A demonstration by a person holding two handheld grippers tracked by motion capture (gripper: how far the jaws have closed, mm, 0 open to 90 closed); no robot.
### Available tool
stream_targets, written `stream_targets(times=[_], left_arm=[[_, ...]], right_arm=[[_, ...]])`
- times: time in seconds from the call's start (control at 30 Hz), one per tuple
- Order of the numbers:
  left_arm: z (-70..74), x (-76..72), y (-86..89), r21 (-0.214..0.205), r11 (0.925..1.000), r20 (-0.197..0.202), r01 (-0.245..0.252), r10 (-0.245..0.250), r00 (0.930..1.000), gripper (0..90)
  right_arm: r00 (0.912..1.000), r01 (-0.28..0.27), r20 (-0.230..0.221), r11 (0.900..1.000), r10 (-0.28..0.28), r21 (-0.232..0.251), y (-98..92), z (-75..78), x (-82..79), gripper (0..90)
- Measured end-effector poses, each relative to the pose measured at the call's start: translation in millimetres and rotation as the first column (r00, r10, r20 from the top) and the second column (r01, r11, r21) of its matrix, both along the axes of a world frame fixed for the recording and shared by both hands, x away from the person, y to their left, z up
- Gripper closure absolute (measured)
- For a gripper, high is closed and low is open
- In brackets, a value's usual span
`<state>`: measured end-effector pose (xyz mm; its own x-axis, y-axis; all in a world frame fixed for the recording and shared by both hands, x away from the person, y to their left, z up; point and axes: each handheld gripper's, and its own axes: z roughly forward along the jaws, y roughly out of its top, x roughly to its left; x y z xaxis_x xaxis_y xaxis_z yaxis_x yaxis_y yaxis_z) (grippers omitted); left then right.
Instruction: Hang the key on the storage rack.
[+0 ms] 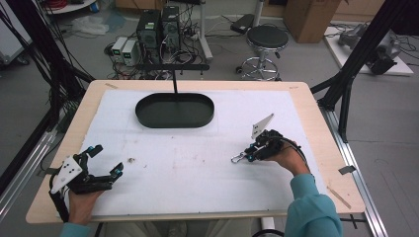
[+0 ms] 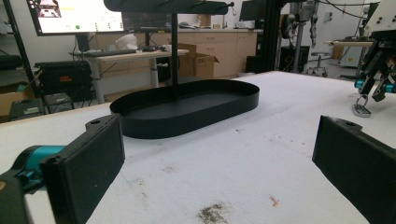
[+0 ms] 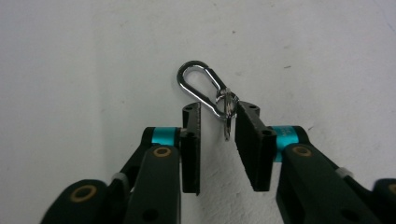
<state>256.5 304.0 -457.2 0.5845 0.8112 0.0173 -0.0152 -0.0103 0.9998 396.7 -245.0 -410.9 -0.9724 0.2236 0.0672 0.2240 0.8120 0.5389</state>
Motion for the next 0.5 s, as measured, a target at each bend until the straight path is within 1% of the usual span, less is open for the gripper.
stream_targets(times=[0.07, 0.17, 0.27, 0.37, 0.47, 0.5], left_arm=[[0.0, -0.1, -0.1, -0.001, 1.0, 0.001, 0.0, 0.001, 1.0, 2.8], [-0.1, -0.2, 0.0, -0.001, 1.0, 0.001, 0.0, 0.0, 1.0, 2.8], [-0.1, -0.1, 0.0, 0.0, 1.0, 0.002, 0.0, 0.0, 1.0, 2.7], [-0.1, -0.2, 0.0, -0.002, 1.0, 0.002, 0.0, 0.0, 1.0, 2.7], [-0.1, -0.1, 0.1, -0.001, 1.0, 0.003, 0.0, 0.0, 1.0, 2.8], [-0.1, -0.1, 0.0, -0.002, 1.0, 0.003, 0.0, 0.0, 1.0, 2.7]], right_arm=[[1.0, 0.006, -0.004, 1.0, -0.006, -0.006, 0.1, -0.1, -0.3, 76.8], [1.0, 0.007, -0.002, 1.0, -0.007, -0.002, -0.2, -0.4, 0.3, 80.2], [1.0, 0.009, 0.001, 1.0, -0.009, 0.001, -0.6, -1.1, 0.9, 82.2], [0.9999, 0.013, 0.001, 0.9999, -0.013, -0.008, -0.6, -1.7, 1.1, 85.3], [0.9999, 0.017, 0.002, 0.9998, -0.017, -0.007, -0.7, -1.4, 1.1, 86.4], [0.9996, 0.025, 0.012, 0.9996, -0.025, -0.01, -0.6, -1.2, 1.2, 87.3]])
